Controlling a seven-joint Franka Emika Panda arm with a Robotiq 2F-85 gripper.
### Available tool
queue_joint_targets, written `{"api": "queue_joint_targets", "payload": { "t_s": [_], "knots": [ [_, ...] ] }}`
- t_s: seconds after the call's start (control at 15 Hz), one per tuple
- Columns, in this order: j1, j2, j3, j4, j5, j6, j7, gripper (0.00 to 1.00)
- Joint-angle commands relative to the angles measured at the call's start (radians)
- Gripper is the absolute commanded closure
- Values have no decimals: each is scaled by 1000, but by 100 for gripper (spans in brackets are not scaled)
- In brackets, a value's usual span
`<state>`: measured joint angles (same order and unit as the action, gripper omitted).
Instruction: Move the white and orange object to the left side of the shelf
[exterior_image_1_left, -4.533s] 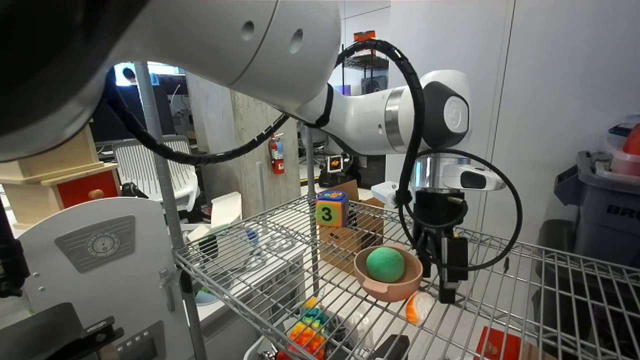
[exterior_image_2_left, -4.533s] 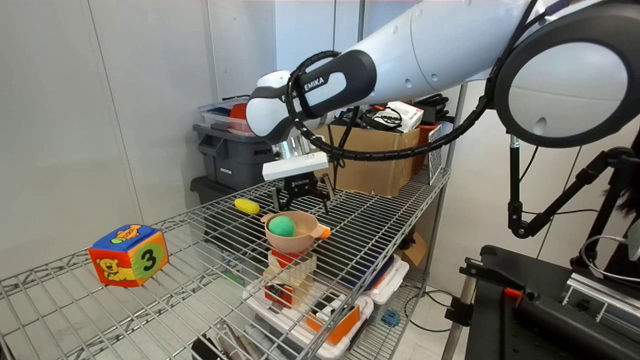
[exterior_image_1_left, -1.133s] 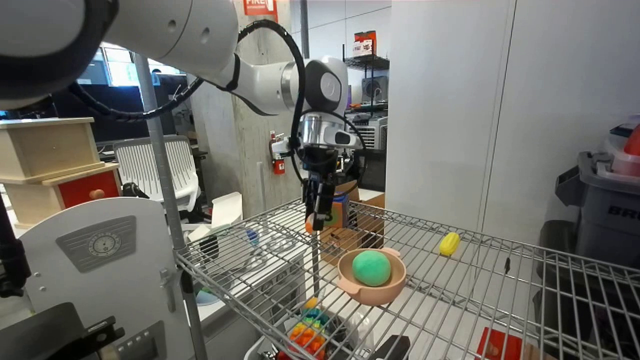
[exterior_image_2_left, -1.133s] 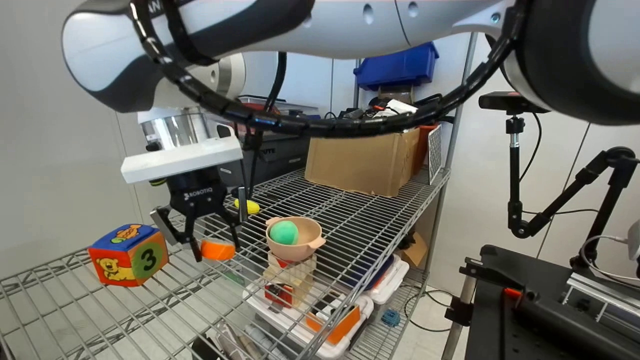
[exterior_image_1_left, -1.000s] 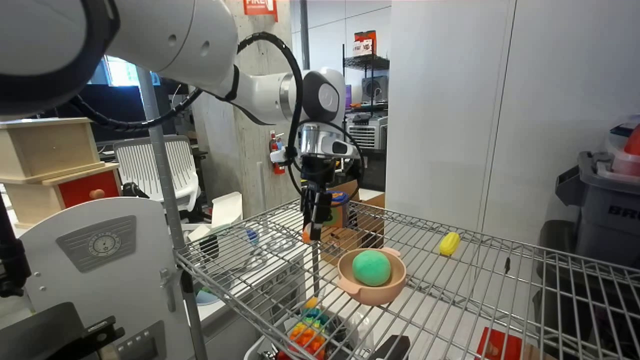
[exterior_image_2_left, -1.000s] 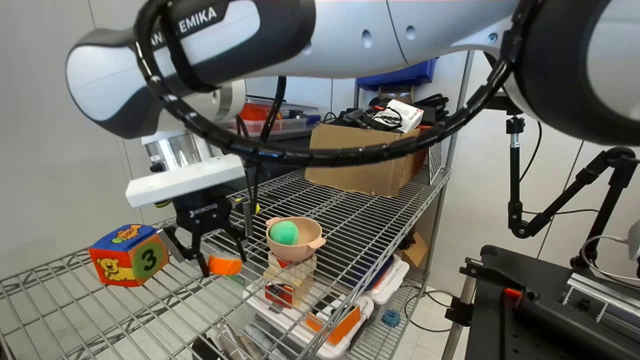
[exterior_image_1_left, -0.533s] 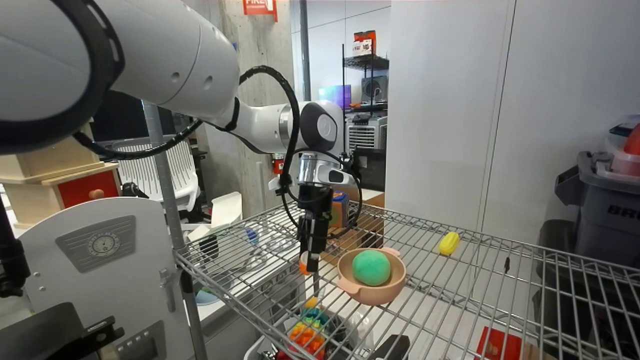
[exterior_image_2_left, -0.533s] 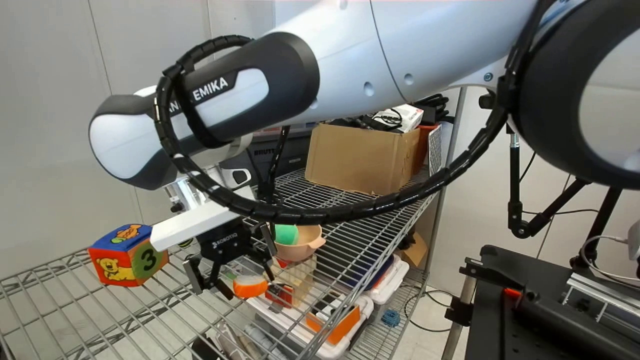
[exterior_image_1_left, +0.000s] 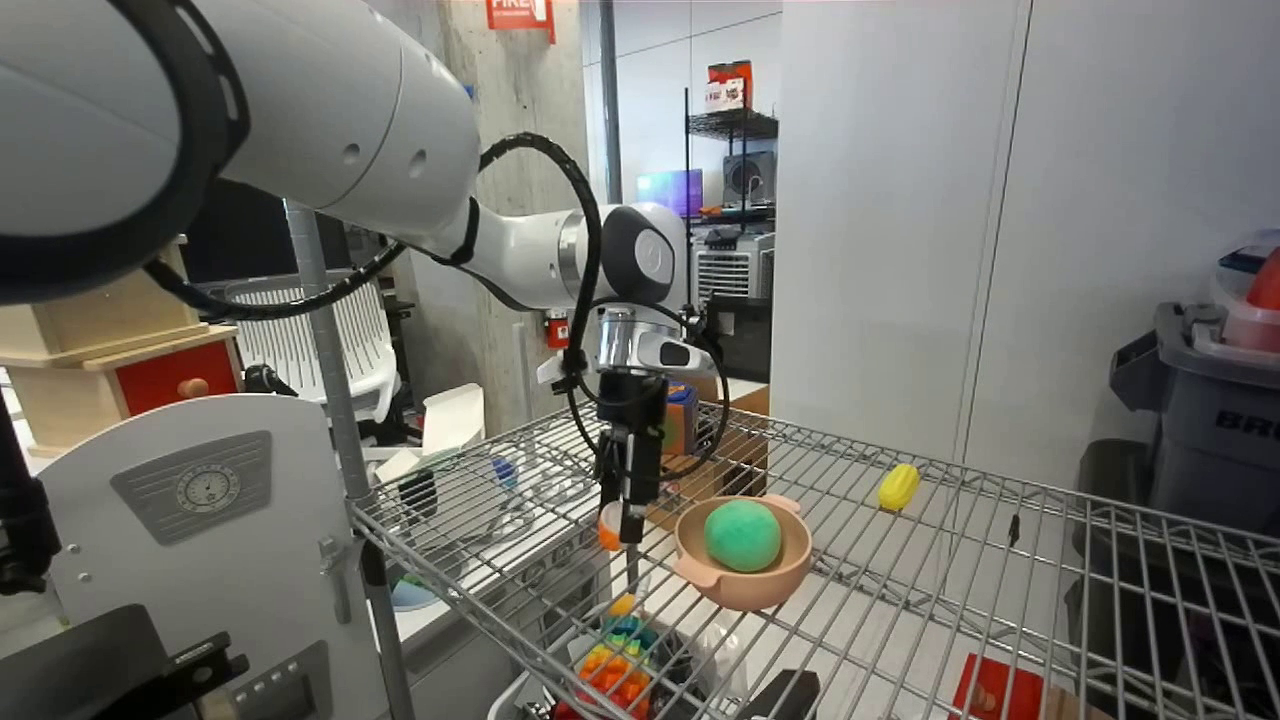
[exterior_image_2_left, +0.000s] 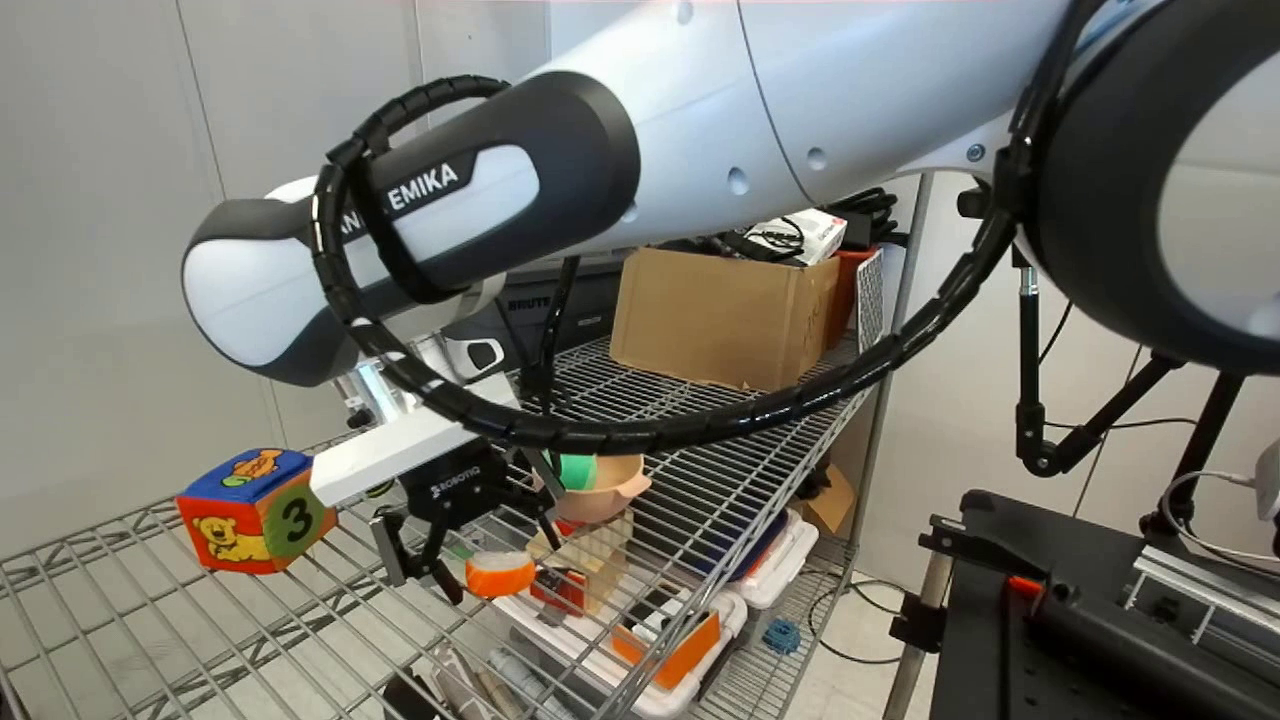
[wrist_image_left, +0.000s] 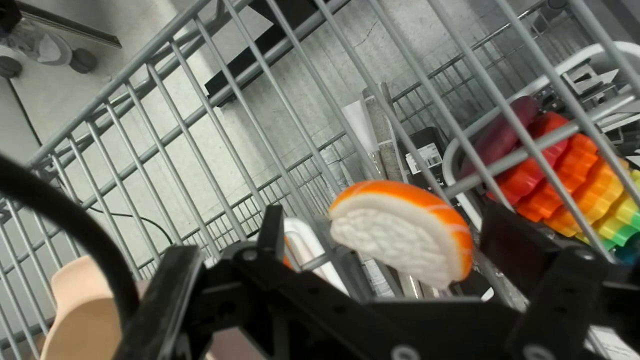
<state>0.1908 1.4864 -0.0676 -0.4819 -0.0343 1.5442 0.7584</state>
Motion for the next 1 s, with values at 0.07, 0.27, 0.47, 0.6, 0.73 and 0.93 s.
{"api": "queue_joint_targets", "payload": {
  "t_s": [0.07, 0.27, 0.47, 0.6, 0.73, 0.93],
  "knots": [
    [5, -1, 5, 49, -11, -48, -68, 0],
    [8, -37, 8, 24, -7, -47, -125, 0],
    [9, -52, 7, 26, -9, -49, -174, 0],
    [5, -61, 2, 23, -14, -54, -213, 0],
    [-9, -72, -3, 17, -19, -75, -272, 0],
    [-7, -53, -3, 27, -14, -45, -246, 0]
  ]
}}
